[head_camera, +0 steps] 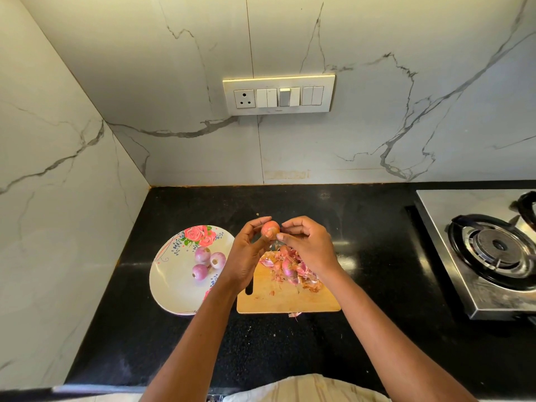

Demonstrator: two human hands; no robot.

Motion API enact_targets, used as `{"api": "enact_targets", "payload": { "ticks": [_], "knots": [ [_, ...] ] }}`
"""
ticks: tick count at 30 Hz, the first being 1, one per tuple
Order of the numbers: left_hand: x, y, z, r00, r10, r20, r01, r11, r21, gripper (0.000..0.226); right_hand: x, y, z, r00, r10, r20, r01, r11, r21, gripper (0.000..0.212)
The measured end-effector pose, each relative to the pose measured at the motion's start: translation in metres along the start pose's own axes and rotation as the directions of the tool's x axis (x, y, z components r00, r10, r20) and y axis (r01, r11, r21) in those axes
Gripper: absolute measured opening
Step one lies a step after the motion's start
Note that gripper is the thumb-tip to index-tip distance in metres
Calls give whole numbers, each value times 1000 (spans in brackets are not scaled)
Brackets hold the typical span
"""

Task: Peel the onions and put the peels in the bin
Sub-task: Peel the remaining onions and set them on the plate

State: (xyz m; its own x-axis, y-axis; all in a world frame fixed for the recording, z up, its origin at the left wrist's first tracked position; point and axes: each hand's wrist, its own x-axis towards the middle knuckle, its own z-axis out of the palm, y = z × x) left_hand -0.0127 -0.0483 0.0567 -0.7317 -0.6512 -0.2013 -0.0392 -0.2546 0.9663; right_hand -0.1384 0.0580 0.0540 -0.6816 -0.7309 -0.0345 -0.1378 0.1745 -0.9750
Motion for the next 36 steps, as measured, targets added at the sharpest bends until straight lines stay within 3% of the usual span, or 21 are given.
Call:
{"api": "enact_targets", "payload": {
  "ticks": [6, 14, 18, 21, 25, 29, 36],
  "knots": [
    [0, 2, -3, 999, -28, 21, 30, 996, -80, 38, 0, 0, -1, 998, 68, 14, -69, 993, 93, 18],
    [2, -1, 3, 999, -40, -4, 39, 989, -146, 30, 0, -6, 4, 997, -75, 4, 75, 994, -78, 13],
    [1, -2, 3, 999, -41, -17, 38, 986, -160, 26, 1, -3, 2, 998, -53, -39, 50, 996, -70, 9],
    [2, -1, 2, 999, -37, -32, 32, 991, -132, 29, 2, -3, -3, 998, -30, -49, 27, 998, -62, 10],
    [2, -1, -1, 995, 20, -100, -24, 999, -41, 45, 0, -8, -1, 998, -30, 54, 32, 999, -33, 22],
    [5, -5, 0, 990, 79, -115, -70, 995, 75, 32, -2, -9, 0, 1000, -27, 14, 27, 998, -64, 22],
    [4, -2, -2, 995, 59, -82, -56, 998, 38, 39, -1, -13, -1, 1000, 5, 20, -4, 999, -33, 21]
  ]
}}
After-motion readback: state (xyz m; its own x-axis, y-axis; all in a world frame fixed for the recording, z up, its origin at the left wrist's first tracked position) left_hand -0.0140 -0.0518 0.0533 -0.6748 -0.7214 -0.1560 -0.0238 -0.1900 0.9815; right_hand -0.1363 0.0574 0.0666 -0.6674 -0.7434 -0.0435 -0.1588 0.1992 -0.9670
